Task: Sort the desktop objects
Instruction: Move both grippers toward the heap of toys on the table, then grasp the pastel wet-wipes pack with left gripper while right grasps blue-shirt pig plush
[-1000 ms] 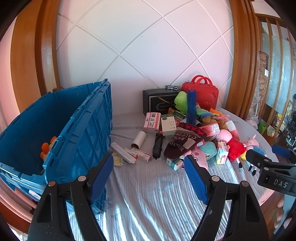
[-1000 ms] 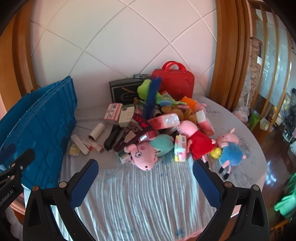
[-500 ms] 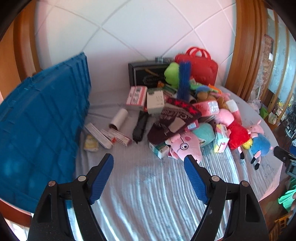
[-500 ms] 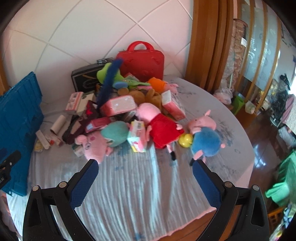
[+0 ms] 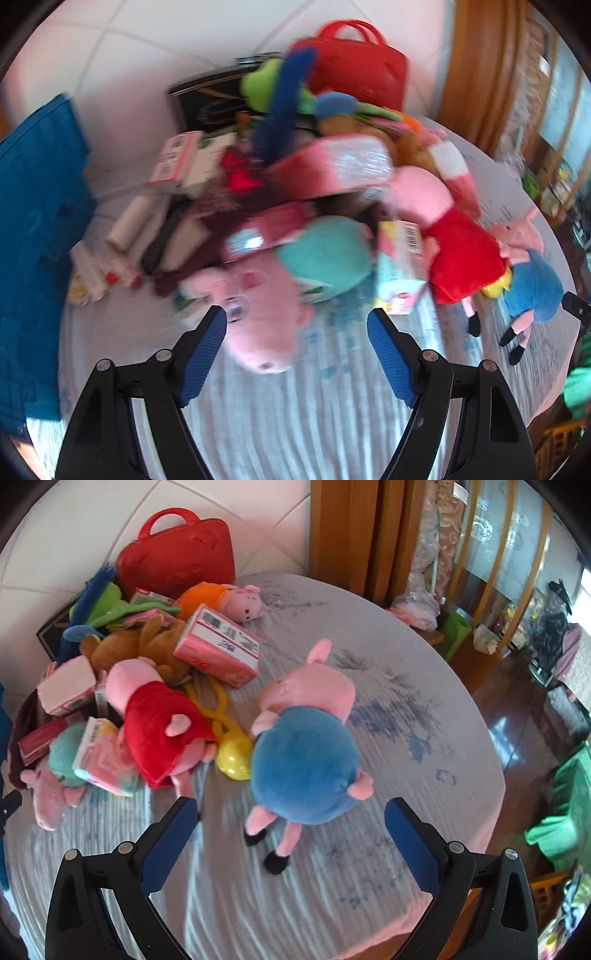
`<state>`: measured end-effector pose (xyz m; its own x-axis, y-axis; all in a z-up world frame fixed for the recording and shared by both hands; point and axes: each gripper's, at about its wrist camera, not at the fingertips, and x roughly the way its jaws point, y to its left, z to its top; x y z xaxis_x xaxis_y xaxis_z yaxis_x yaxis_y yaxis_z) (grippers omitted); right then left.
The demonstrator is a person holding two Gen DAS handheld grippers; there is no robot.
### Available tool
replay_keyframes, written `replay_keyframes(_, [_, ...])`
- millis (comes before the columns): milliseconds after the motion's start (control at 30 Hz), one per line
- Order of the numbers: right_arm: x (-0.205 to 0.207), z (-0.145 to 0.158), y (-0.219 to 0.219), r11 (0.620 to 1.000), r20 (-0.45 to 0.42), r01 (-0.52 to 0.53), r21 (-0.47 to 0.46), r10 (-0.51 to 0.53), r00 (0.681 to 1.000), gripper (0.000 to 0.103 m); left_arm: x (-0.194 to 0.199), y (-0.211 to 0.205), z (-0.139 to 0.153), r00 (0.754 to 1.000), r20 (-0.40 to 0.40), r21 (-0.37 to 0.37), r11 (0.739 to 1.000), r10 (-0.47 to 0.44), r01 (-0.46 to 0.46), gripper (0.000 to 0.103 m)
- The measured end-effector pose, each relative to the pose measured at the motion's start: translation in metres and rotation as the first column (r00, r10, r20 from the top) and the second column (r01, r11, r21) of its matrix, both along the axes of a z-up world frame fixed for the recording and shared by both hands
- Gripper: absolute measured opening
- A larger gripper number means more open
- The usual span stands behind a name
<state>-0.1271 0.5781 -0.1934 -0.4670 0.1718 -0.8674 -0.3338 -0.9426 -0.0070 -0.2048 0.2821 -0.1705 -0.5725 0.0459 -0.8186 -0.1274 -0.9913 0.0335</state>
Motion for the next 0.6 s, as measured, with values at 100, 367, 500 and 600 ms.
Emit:
replay_keyframes(100, [-0.007, -0.015, 0.013, 1.000, 0.033, -0.002, -0.019, 0.003, 0.999, 0.103, -0.016, 0.039, -0.017, 0.999, 0.000, -0.021, 0.999, -0.048, 0.048, 0.078])
replay_keyframes(367, [-0.034, -0.027, 0.036, 0.998, 0.029, -0.016, -0.053, 0.018, 0.999, 0.103, -0.054, 0.076, -0.042, 0.997, 0.019, 0.010, 0.997, -0.077, 0.077, 0.078])
replay_keyframes(500, [-0.048, -0.040, 0.043, 0.995, 0.050, -0.009, -0.097, 0.014, 0.999, 0.103, -0.063, 0.095, -0.047, 0.992, 0.032, 0.013, 0.992, -0.126, 0.125, 0.079])
replay_keyframes(600, [-0.055, -0.052, 0.046, 0.991, 0.067, -0.007, -0.134, 0.016, 0.998, 0.103, -0.064, 0.106, -0.048, 0.990, 0.043, 0.002, 0.991, -0.137, 0.137, 0.079])
